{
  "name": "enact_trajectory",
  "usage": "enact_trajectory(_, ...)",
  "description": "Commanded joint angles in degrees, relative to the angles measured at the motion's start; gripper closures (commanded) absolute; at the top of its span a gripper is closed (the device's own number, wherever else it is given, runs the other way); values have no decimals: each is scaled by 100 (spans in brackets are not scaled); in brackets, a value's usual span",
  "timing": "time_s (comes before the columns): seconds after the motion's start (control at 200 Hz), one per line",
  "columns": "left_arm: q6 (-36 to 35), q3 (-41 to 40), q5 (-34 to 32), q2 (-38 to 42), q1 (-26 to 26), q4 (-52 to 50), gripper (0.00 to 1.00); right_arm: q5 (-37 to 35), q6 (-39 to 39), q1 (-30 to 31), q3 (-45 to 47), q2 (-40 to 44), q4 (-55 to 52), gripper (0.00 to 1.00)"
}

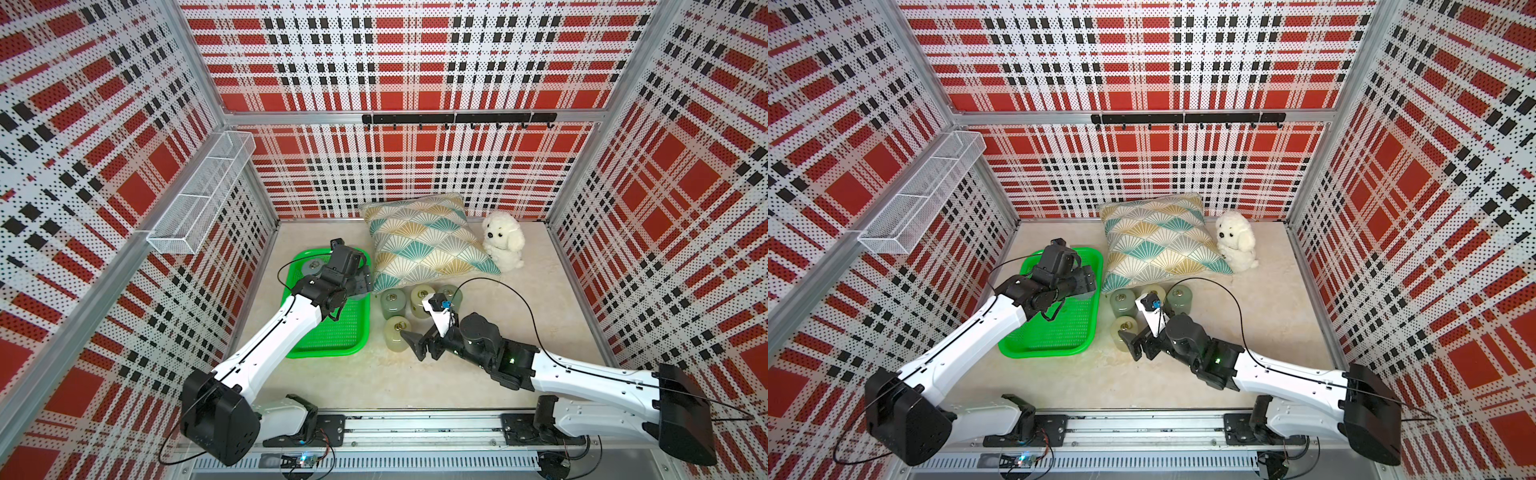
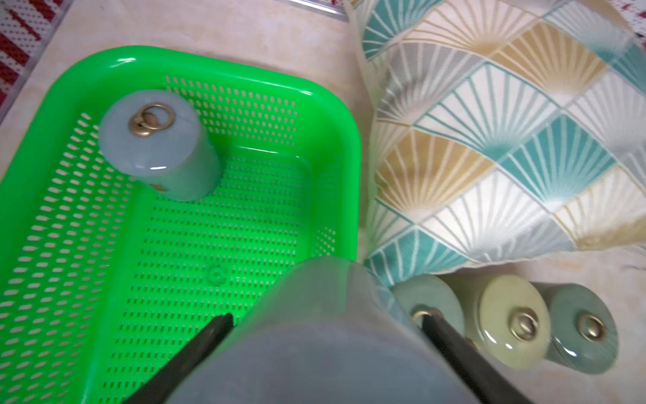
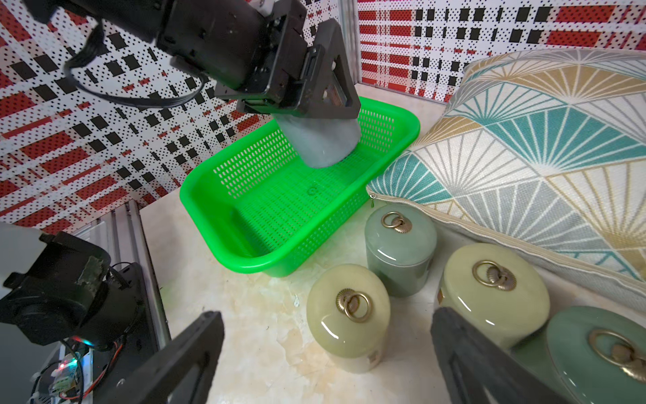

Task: Take the tea canister out of the basket
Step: Pick up the tea canister from the basket, then place the tea canister at the center of the board.

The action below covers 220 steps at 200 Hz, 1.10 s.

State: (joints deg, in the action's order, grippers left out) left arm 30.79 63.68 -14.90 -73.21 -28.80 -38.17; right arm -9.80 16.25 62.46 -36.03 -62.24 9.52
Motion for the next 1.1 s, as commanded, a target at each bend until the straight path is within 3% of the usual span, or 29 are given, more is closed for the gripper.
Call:
enact_trajectory(0.0,235,332,-107,119,-553,108,26,-446,137,33,76,491,-367,0)
enact_trajectory(0.24,587,454,-384,-180,-1894,219,26,-899,476,31,453,1569,-1335,0)
enact_trajectory(0.541,821,343,-382,-935,-2899,758,26,-1091,799,26,615,2672,-2422,0)
enact_trajectory(0.742,893,175,-143,-1478,-3168,1137,25,-1072,953,23,700,3009,-2715,0)
enact_trajectory(1.097,783,-56,-3,-2287,-3211,1556,25,-883,1158,25,929,3003,-2771,0)
